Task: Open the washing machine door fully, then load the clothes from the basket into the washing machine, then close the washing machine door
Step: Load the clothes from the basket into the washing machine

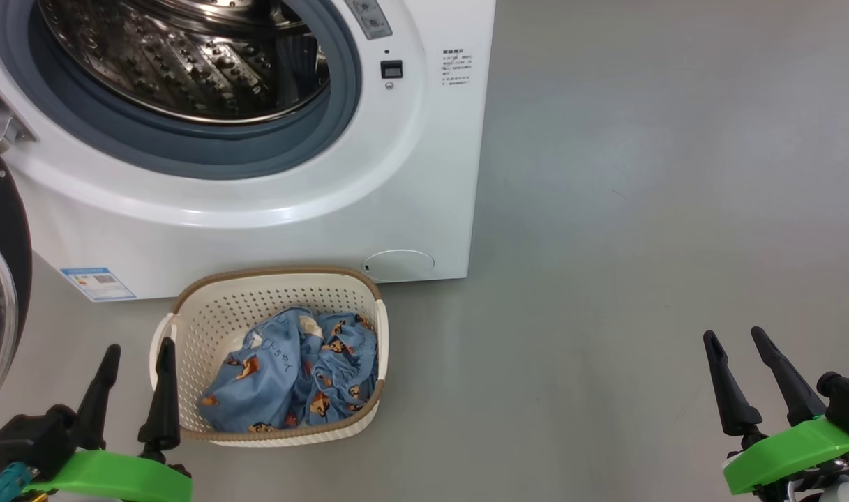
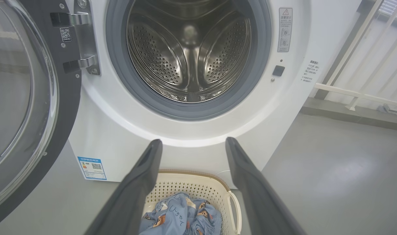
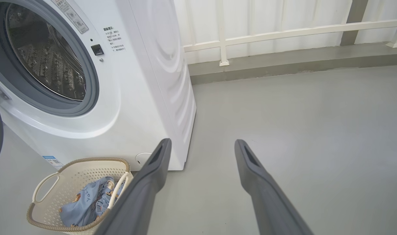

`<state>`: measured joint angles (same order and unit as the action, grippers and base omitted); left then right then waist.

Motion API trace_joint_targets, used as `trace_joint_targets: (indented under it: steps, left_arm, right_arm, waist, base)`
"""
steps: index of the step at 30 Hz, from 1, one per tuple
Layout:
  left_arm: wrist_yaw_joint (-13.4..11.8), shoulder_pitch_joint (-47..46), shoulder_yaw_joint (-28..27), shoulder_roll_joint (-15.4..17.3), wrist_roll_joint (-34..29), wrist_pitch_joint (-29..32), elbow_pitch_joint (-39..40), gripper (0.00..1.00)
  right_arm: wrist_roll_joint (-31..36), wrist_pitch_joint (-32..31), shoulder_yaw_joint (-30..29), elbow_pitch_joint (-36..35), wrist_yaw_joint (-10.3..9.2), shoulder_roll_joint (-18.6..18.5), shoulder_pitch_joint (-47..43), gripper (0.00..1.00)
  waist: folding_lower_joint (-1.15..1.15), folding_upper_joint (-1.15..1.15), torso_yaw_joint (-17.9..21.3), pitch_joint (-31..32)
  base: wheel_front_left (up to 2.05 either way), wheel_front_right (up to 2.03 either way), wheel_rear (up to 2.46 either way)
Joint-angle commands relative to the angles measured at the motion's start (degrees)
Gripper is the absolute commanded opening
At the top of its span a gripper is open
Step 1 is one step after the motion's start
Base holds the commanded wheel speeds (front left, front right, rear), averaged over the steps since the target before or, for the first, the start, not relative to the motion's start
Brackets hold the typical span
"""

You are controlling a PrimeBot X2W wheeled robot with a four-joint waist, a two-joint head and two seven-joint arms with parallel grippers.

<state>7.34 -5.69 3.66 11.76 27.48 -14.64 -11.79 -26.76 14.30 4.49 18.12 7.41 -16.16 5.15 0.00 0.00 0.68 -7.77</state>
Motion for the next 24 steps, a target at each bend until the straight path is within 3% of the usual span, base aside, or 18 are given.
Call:
trace_joint_targets:
  steps: [1,14,24]
  left_arm:
    - [0.1,-0.5,-1.9,1.7,0.5,-0.4,1.5,1.00]
    - [0.1,-0.8,-1.8,1.9,1.7,-0.4,1.2,1.00]
    - [0.1,-1.2,-1.0,2.6,1.6,-0.4,1.3,1.00]
  right_arm:
    - [0.3,0.7,1.1,-1.5,0.08,-0.7,-0.2,1.00]
    - [0.4,0.7,1.2,-1.6,0.08,-0.6,0.1,1.00]
    - [0.5,0.7,1.2,-1.6,0.08,-0.5,0.4,1.00]
  waist:
    - [0.00,0.00,-0.1,-0.1]
    - [0.00,0.00,-0.1,-0.4]
    - [0.00,0.00,0.0,-0.8]
  base:
    - [0.00,0.00,0.00]
    - [0.03,-0.09,0.07]
    - [0.69,-1.41,0.72]
